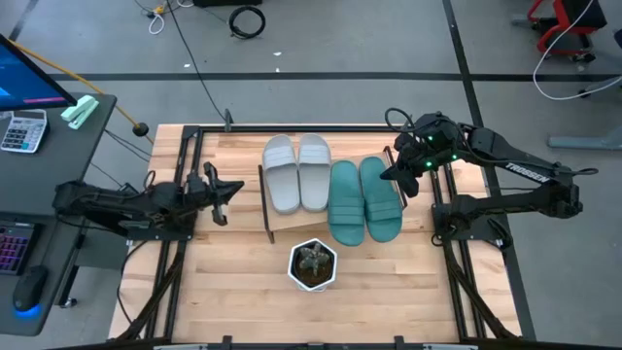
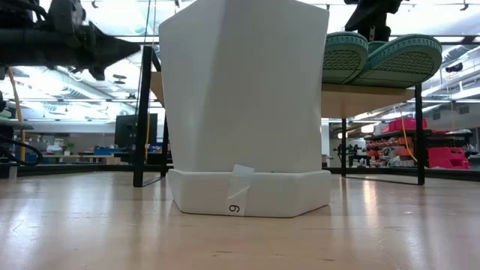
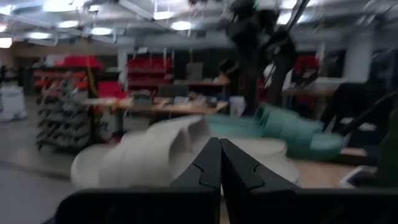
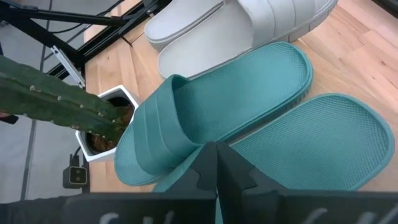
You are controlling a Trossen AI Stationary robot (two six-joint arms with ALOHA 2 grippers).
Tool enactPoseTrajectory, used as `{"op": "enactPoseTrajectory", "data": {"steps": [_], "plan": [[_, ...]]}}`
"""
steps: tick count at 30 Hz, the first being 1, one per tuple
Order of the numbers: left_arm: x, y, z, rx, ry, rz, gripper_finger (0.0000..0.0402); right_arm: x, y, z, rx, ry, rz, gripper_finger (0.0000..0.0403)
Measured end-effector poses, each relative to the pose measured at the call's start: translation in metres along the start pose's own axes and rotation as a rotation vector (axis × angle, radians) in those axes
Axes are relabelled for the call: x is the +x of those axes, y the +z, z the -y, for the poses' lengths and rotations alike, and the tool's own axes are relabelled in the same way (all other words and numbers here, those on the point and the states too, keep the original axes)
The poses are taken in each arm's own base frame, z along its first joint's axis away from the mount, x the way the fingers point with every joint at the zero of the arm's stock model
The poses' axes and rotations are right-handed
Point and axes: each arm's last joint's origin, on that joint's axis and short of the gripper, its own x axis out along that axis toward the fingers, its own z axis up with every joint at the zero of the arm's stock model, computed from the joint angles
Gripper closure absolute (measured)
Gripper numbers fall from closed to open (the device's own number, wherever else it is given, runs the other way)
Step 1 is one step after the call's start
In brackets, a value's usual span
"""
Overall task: Pick and place slides into the shelf
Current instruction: Return to Home Position
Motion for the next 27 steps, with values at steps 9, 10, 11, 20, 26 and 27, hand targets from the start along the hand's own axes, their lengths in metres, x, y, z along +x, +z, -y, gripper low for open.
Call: {"op": "enactPoseTrajectory", "data": {"steps": [9,10,11,20,26,27], "plan": [[-0.013,0.021,-0.005,0.016,-0.025,0.192,0.0395,0.000,0.000,0.000,-0.002,0.000,0.000,0.0402],[-0.015,0.022,-0.005,0.016,-0.028,0.200,0.0396,0.000,0.000,0.000,-0.002,0.000,0.000,0.0402],[-0.016,0.022,-0.006,0.016,-0.037,0.204,0.0398,0.000,0.000,0.000,-0.002,0.000,0.000,0.0402],[-0.021,0.012,-0.005,0.023,-0.118,0.107,0.0398,0.000,0.000,0.000,-0.002,-0.004,0.002,0.0402],[-0.021,-0.001,-0.005,0.014,-0.128,-0.027,0.0399,0.000,0.001,0.000,0.004,-0.007,0.008,0.0402],[-0.021,-0.003,-0.005,0.020,-0.128,-0.043,0.0399,0.000,0.001,0.000,0.005,-0.007,0.009,0.0402]]}}
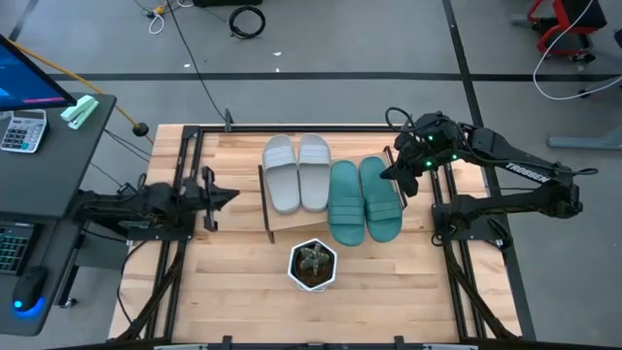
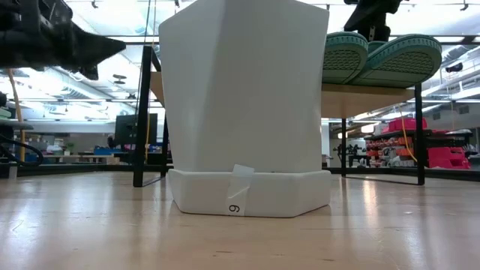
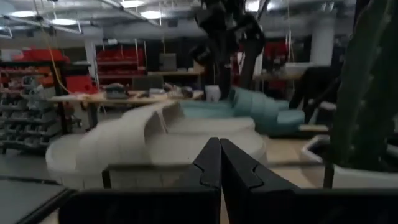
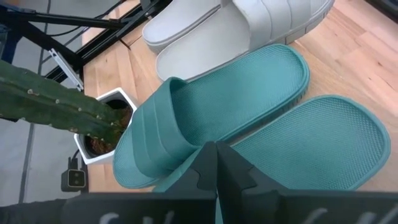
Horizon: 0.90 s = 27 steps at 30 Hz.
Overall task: Pick and place slides into the shelf
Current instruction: Return to Home Position
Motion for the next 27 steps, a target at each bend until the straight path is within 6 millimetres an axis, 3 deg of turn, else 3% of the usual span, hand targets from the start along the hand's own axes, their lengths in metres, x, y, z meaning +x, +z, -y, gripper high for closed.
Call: {"op": "enactPoseTrajectory", "data": {"steps": [14,20,27], "plan": [[-0.001,-0.014,0.004,-0.043,-0.147,-0.151,0.0394,-0.003,-0.002,0.000,0.036,-0.005,0.001,0.0402],[-0.001,-0.015,0.005,-0.134,-0.151,-0.163,0.0396,-0.028,-0.019,-0.003,0.050,-0.043,0.009,0.0402],[-0.001,-0.014,0.003,-0.208,-0.096,-0.156,0.0359,-0.057,-0.039,-0.007,0.021,-0.056,0.119,0.0402]]}}
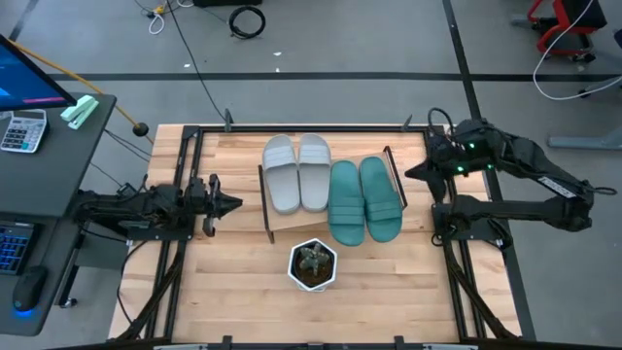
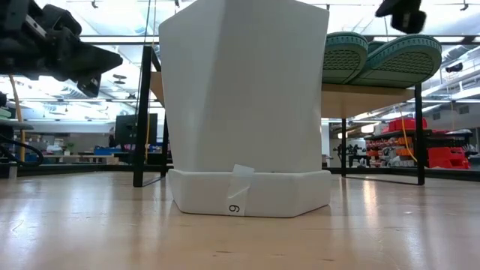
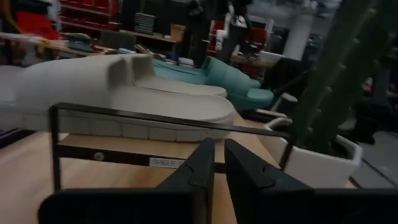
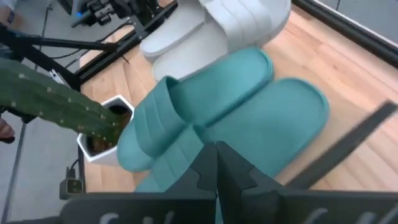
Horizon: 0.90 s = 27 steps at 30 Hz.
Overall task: Pick and place slides into the shelf
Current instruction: Return to Home Position
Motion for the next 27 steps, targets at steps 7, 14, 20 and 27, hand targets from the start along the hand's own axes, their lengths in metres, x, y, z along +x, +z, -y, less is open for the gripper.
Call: {"op": "enactPoseTrajectory", "data": {"steps": [7,14,20,27], "plan": [[0.000,0.001,-0.002,-0.130,0.070,0.031,0.0349,-0.003,-0.046,0.015,0.025,0.011,-0.005,0.0403],[0.000,0.001,-0.002,-0.130,0.070,0.030,0.0364,-0.008,-0.080,0.029,0.028,-0.006,0.112,0.0403],[0.000,0.001,-0.002,-0.128,0.070,0.029,0.0376,-0.010,-0.107,0.040,0.032,0.003,0.210,0.0403],[0.000,0.001,-0.002,-0.127,0.071,0.026,0.0383,-0.004,-0.132,0.053,0.037,-0.011,0.323,0.0403]]}}
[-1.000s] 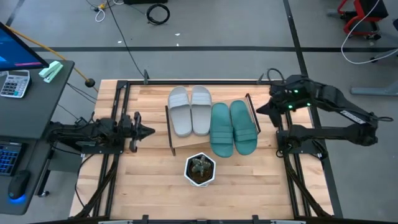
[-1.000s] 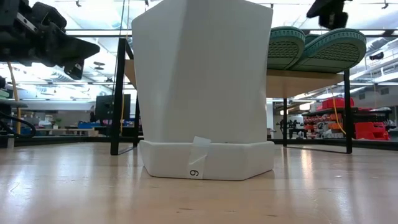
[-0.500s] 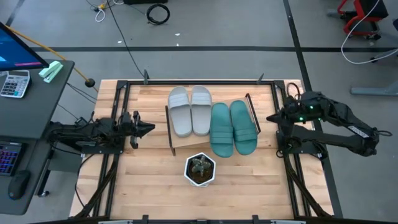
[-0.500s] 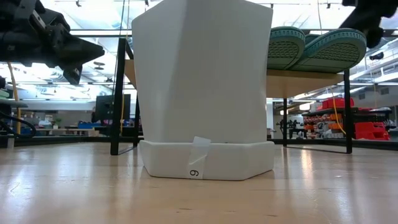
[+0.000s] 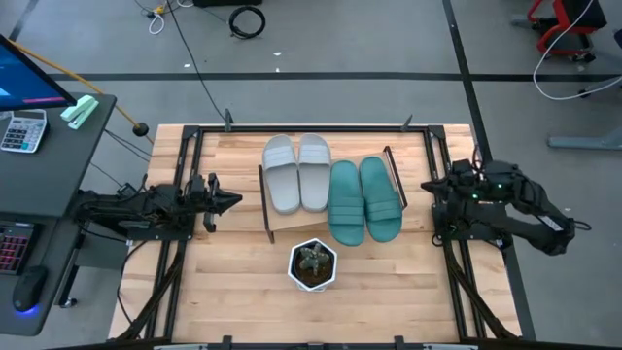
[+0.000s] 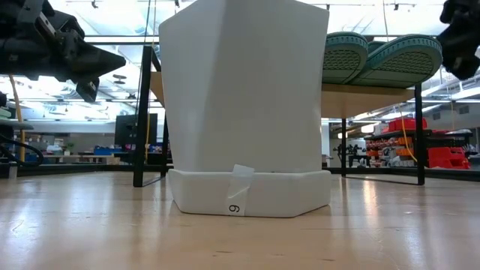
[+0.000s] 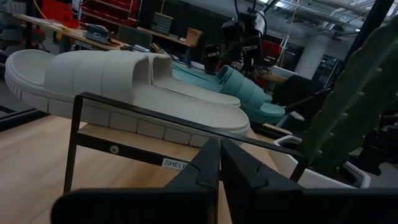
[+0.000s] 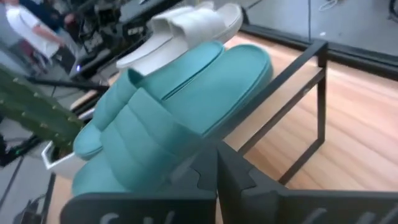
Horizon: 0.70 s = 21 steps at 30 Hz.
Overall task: Pick and place slides into the shelf
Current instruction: Return to Home Position
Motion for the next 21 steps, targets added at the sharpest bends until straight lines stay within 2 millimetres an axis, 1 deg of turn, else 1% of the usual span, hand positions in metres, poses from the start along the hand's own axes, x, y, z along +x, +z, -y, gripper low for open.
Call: {"op": "enactPoseTrajectory", "data": {"steps": [2,4,6,8,11,16,18,21], "plan": [[0.000,0.000,0.000,-0.001,-0.001,0.002,0.0381,0.004,-0.004,0.003,0.011,-0.005,0.030,0.0403],[0.000,0.001,0.000,-0.004,-0.004,0.014,0.0377,0.007,-0.006,0.005,0.005,-0.022,0.024,0.0403],[0.000,0.002,0.001,-0.006,-0.003,0.023,0.0373,0.012,-0.002,0.003,-0.010,0.004,0.077,0.0403],[0.000,0.003,0.001,-0.010,-0.002,0.038,0.0369,0.013,-0.002,0.004,-0.005,0.011,0.093,0.0403],[0.000,0.004,0.001,-0.011,-0.006,0.044,0.0365,0.012,0.004,0.002,-0.008,-0.006,0.177,0.0403],[0.000,0.004,0.001,-0.011,-0.010,0.043,0.0363,0.011,0.008,0.002,-0.034,-0.049,0.237,0.0403],[0.000,0.004,0.001,-0.012,-0.011,0.046,0.0366,0.016,0.008,0.003,-0.039,-0.047,0.263,0.0403],[0.000,0.005,0.001,-0.013,-0.013,0.048,0.0372,0.029,0.005,0.005,-0.031,-0.002,0.300,0.0403]]}}
